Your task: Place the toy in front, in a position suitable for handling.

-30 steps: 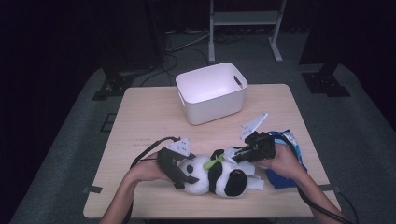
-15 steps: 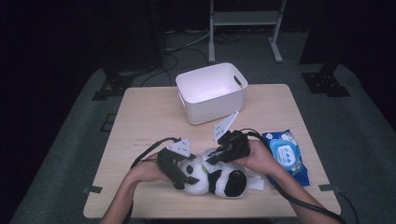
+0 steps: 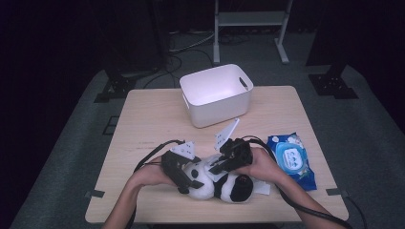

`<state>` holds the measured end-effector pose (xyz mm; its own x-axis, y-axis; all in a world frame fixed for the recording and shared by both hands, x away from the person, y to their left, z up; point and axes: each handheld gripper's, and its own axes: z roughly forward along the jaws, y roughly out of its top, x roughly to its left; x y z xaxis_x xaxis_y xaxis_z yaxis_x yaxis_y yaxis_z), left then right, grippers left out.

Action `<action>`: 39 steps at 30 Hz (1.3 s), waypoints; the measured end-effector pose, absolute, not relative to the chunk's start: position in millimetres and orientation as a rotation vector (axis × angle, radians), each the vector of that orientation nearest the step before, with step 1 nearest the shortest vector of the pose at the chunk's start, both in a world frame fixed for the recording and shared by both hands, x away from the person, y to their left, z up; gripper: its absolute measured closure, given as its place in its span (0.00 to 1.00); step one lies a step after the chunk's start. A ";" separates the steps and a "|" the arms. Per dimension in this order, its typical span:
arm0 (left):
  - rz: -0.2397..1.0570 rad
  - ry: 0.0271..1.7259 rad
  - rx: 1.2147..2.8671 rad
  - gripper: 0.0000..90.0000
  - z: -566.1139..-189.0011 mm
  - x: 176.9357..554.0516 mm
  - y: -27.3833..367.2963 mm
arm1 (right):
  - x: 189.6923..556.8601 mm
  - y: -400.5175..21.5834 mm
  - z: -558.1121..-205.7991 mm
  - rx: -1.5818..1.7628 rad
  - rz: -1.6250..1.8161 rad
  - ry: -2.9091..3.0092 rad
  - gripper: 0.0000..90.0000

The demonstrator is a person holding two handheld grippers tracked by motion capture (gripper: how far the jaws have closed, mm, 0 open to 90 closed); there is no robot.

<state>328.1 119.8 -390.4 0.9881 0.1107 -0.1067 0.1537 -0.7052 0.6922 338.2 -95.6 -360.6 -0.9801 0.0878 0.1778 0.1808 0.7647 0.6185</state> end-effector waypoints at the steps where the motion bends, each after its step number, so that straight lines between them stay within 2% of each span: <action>1: -0.072 0.184 2.359 0.13 -390.1 328.3 120.4 | 337.6 -96.9 -360.9 -0.214 -1.011 -2.825 0.94; 9: -0.063 0.243 2.393 0.11 -393.3 333.6 130.7 | 334.4 -113.3 -360.8 -0.248 -1.011 -2.839 0.94; 13: -0.137 0.307 2.424 0.11 -412.1 341.9 132.8 | 335.1 -125.6 -359.5 -0.288 -0.996 -2.856 0.94; 16: -0.196 0.290 2.406 0.15 -419.3 344.1 129.8 | 335.5 -128.7 -358.4 -0.299 -0.990 -2.843 0.94; 25: -0.201 0.269 2.397 0.17 -418.2 343.2 126.4 | 334.7 -102.3 -338.6 -0.197 -1.040 -2.874 0.94; 32: -0.209 0.271 2.402 0.17 -420.0 342.9 127.4 | 340.7 -61.0 -357.9 -0.142 -0.918 -2.904 0.94; 39: -0.212 0.274 2.400 0.17 -420.2 343.5 127.8 | 349.1 -71.7 -350.1 -0.220 -0.966 -2.926 0.94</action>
